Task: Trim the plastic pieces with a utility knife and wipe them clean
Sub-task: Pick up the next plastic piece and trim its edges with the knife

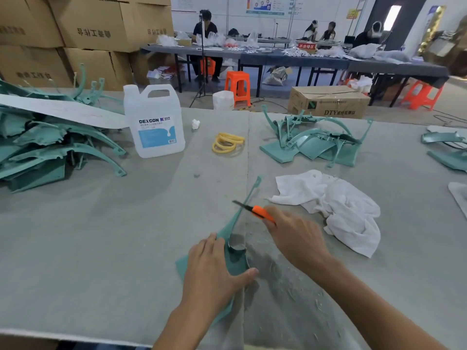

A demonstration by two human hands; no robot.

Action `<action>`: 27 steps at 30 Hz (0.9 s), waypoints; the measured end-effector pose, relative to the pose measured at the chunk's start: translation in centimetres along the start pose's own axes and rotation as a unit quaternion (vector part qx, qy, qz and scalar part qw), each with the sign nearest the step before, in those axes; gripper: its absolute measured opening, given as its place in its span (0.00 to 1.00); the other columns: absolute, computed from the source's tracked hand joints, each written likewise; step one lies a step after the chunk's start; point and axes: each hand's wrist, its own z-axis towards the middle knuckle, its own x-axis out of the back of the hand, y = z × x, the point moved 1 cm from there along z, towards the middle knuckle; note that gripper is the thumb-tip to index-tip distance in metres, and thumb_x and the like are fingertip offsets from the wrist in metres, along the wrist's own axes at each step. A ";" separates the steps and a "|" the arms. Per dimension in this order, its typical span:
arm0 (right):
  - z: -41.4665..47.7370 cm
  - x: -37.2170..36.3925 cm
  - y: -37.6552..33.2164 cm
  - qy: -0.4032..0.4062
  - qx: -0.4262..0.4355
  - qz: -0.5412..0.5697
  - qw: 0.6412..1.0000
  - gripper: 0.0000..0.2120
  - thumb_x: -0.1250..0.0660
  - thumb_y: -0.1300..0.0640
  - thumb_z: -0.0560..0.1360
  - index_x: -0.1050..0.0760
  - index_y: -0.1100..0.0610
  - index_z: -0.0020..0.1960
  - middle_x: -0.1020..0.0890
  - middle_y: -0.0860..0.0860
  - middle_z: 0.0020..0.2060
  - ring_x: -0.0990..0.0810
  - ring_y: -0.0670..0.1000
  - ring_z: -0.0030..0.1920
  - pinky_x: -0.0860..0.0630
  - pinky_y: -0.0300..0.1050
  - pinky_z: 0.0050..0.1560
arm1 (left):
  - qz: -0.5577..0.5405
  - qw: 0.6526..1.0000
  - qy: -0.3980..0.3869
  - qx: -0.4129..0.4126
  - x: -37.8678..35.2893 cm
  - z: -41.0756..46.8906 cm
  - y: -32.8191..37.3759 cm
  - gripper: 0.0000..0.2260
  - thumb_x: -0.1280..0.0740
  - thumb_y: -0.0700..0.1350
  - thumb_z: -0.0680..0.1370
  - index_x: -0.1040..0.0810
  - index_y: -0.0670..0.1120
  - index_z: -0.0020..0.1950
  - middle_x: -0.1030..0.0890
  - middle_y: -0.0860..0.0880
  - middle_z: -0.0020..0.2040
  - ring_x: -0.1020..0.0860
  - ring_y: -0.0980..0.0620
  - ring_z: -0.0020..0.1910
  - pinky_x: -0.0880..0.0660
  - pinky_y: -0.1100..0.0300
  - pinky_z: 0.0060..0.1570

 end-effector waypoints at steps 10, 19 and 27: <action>-1.7 -0.4 -1.7 -0.122 -0.002 0.015 0.992 0.14 0.53 0.36 0.83 0.36 0.43 0.58 0.21 0.47 0.39 0.21 0.53 0.36 0.35 0.48 0.30 | 0.012 1.000 -0.010 -0.004 -0.1 0.0 -0.1 0.52 0.48 0.82 0.62 0.33 0.49 0.75 0.35 0.49 0.78 0.40 0.50 0.76 0.45 0.54 0.77; 3.0 1.7 2.3 0.005 -0.031 -0.094 0.995 0.16 0.51 0.40 0.85 0.32 0.48 0.64 0.24 0.47 0.37 0.24 0.53 0.32 0.30 0.46 0.29 | 0.001 0.999 -0.040 0.010 0.4 -0.1 0.1 0.52 0.46 0.82 0.63 0.38 0.49 0.78 0.41 0.50 0.81 0.44 0.50 0.78 0.48 0.54 0.78; 0.0 0.5 1.1 0.028 -0.040 0.050 0.998 0.15 0.47 0.42 0.85 0.33 0.43 0.70 0.21 0.46 0.40 0.21 0.54 0.36 0.24 0.51 0.34 | 0.047 0.996 -0.068 -0.012 2.0 -1.3 0.0 0.45 0.52 0.86 0.58 0.35 0.55 0.61 0.32 0.57 0.60 0.34 0.52 0.64 0.36 0.57 0.64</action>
